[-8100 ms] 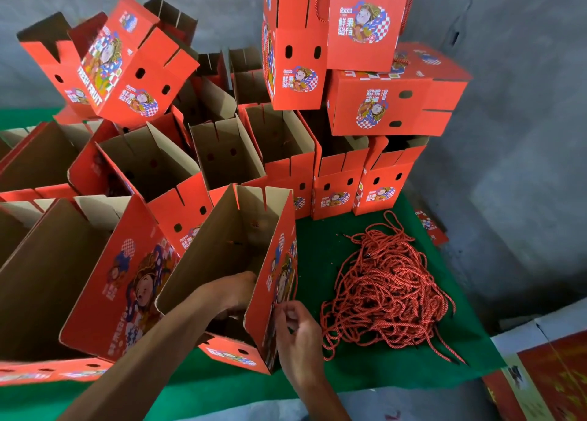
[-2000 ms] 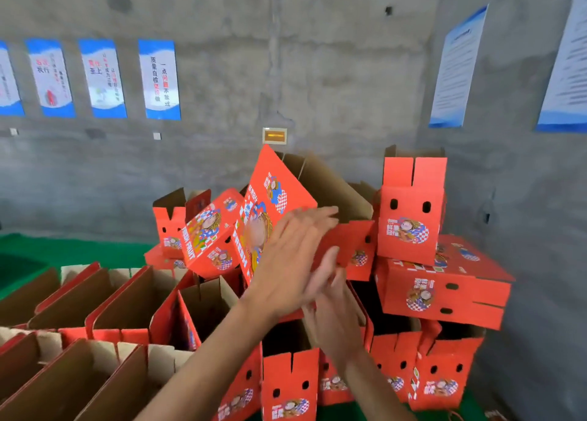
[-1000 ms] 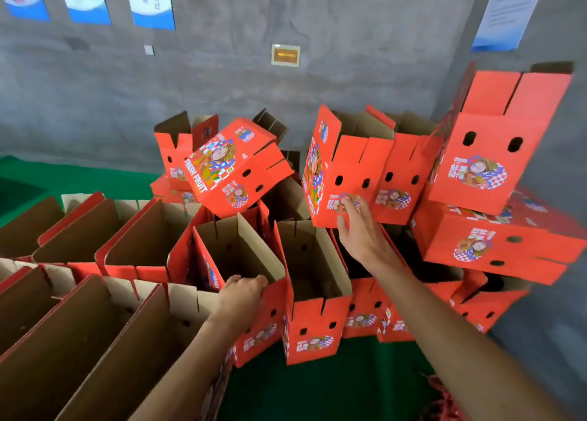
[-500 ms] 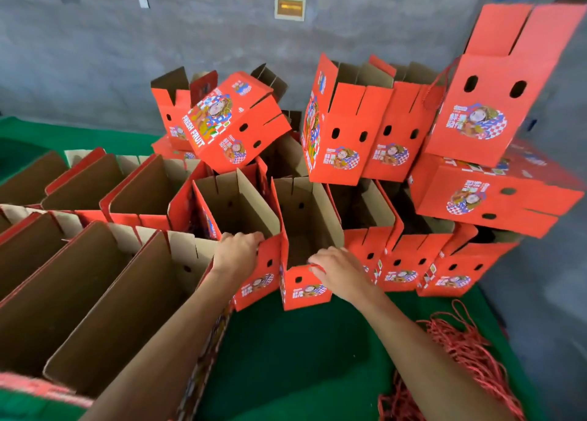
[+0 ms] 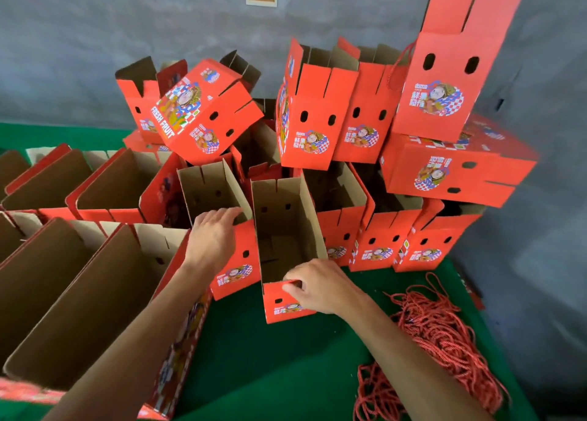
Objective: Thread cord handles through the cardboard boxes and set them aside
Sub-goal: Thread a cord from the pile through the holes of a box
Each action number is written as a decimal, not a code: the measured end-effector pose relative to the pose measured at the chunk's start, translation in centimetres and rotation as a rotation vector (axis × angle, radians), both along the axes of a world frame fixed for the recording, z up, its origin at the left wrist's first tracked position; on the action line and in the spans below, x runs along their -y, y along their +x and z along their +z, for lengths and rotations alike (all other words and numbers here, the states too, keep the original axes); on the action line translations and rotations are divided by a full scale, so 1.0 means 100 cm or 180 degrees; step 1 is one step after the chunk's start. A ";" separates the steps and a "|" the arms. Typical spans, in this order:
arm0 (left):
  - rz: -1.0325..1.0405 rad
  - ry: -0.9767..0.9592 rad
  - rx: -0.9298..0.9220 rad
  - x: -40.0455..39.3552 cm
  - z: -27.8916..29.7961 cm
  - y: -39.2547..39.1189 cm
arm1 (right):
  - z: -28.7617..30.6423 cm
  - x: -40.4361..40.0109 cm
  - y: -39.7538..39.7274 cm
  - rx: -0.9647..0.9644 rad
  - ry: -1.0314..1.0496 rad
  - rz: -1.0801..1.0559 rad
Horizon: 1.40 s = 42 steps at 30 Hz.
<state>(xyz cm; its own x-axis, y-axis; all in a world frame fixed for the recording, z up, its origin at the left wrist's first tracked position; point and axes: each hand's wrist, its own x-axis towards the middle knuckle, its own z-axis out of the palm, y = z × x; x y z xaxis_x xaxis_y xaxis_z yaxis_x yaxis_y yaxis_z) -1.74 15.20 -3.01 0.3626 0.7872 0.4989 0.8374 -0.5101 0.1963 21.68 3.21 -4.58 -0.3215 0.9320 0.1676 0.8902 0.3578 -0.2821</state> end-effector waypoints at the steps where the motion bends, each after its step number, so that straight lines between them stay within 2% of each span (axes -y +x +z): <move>1: -0.0399 0.0121 0.0318 0.008 0.003 0.010 | 0.003 0.002 0.002 -0.0113 -0.0078 -0.0049; 4: -0.1352 0.0233 0.0586 0.033 0.019 0.050 | 0.011 0.005 0.006 -0.0314 -0.0248 -0.0125; 6: -0.1559 -0.0302 0.0341 0.047 0.029 0.077 | 0.014 0.008 0.006 -0.0300 -0.0352 -0.0155; 9: -0.1069 -0.1400 -0.0425 0.061 0.029 0.106 | 0.019 0.018 0.013 -0.0666 -0.0580 -0.0274; 10: -0.0917 -0.1718 -0.0338 0.063 0.028 0.113 | 0.020 0.022 0.016 -0.0962 -0.0711 -0.0354; 12: -0.0726 -0.2324 0.0267 0.065 0.027 0.127 | 0.022 0.031 0.027 -0.1655 -0.0732 -0.0476; 14: -0.0566 -0.2552 0.0322 0.066 0.027 0.140 | 0.021 0.039 0.040 -0.2391 -0.0417 -0.0739; 16: -0.0465 -0.2677 -0.0023 0.068 0.025 0.150 | 0.015 0.043 0.055 -0.3086 -0.0202 -0.1305; 18: -0.0374 -0.2755 -0.0192 0.070 0.019 0.159 | 0.001 0.049 0.074 -0.3315 -0.0191 -0.1783; 20: -0.0251 -0.2701 -0.0354 0.071 0.016 0.163 | -0.022 0.059 0.092 -0.3137 -0.0463 -0.2103; 25: -0.0193 -0.2877 0.0100 0.091 0.016 0.166 | -0.084 0.088 0.122 -0.2810 -0.1711 -0.2646; 26: -0.0085 -0.2879 0.0031 0.093 0.016 0.166 | -0.094 0.096 0.125 -0.2506 -0.1912 -0.2624; 28: -0.0086 -0.2316 -0.0886 0.105 0.016 0.163 | -0.111 0.115 0.128 -0.1478 -0.2251 -0.2304; 29: -0.0131 -0.2144 -0.1138 0.105 0.015 0.163 | -0.119 0.125 0.126 -0.1138 -0.2389 -0.2120; 30: -0.0160 -0.2235 -0.1183 0.107 0.019 0.161 | -0.125 0.134 0.122 -0.0994 -0.2498 -0.2004; 31: -0.0121 -0.2331 -0.0865 0.110 0.021 0.161 | -0.132 0.141 0.118 -0.0927 -0.2538 -0.1946; 33: 0.0337 -0.3025 0.0259 0.117 0.029 0.162 | -0.146 0.149 0.110 -0.0761 -0.2423 -0.1910; 34: 0.0411 -0.3137 0.0749 0.119 0.030 0.163 | -0.152 0.151 0.107 -0.0633 -0.2330 -0.1914; 35: 0.0371 -0.3045 0.0855 0.121 0.030 0.162 | -0.156 0.152 0.104 -0.0527 -0.2227 -0.1945; 37: 0.0321 -0.3007 0.0555 0.125 0.036 0.157 | -0.162 0.153 0.101 -0.0379 -0.2048 -0.1941; 38: 0.0248 -0.3034 0.0226 0.126 0.034 0.154 | -0.163 0.153 0.101 -0.0383 -0.1963 -0.1929; 40: 0.0178 -0.3067 0.0087 0.131 0.035 0.148 | -0.167 0.152 0.103 -0.0491 -0.1829 -0.1942; 42: -0.0120 -0.3065 -0.0414 0.134 0.035 0.142 | -0.166 0.151 0.106 -0.0611 -0.1730 -0.1931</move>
<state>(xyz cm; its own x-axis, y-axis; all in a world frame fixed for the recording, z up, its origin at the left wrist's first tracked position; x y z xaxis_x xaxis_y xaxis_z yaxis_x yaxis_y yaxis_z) 12.41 1.80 0.46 0.4027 0.8241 -0.3982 0.8684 -0.2065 0.4508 32.26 -11.93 -21.20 0.2503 0.9010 -0.3544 0.8033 -0.3976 -0.4435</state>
